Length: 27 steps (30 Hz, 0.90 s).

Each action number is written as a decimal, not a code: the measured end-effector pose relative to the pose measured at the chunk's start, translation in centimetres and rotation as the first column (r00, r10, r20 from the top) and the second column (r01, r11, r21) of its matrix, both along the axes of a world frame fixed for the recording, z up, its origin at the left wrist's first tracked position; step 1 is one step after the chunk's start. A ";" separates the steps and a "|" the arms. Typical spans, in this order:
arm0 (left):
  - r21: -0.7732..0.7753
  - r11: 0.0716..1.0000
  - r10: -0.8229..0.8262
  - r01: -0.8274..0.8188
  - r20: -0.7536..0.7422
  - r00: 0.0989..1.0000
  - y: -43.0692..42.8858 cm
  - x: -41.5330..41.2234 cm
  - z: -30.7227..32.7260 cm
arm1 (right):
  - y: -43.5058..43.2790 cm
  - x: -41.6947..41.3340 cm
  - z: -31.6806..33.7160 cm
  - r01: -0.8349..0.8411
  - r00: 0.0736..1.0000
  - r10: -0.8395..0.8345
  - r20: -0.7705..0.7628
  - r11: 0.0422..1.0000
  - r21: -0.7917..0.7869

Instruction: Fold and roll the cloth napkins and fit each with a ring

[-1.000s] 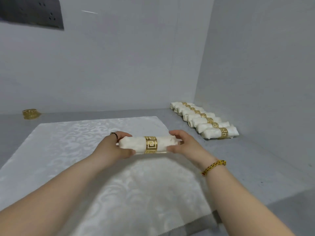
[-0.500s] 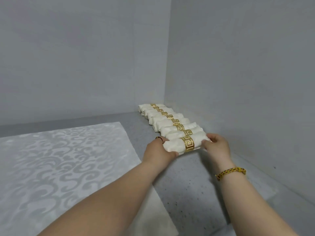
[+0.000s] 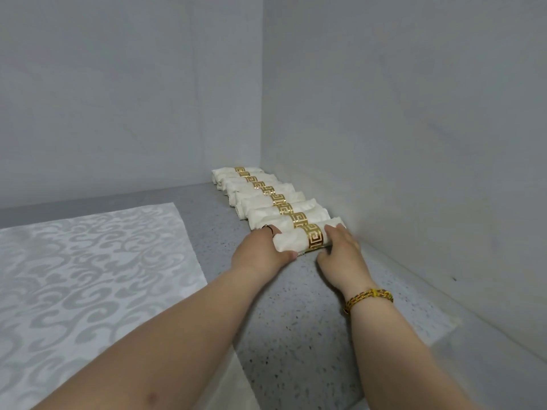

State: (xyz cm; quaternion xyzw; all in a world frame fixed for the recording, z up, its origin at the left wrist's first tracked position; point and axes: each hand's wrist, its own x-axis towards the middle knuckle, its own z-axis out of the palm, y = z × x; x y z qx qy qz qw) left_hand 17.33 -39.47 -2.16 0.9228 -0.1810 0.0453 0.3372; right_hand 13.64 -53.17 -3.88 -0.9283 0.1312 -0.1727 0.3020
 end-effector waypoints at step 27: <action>0.304 0.950 -0.075 0.075 -0.011 0.997 31.3 -15.0 -1.5 | 17.3 -10.9 2.8 -0.561 0.811 0.579 0.078 0.809 -0.177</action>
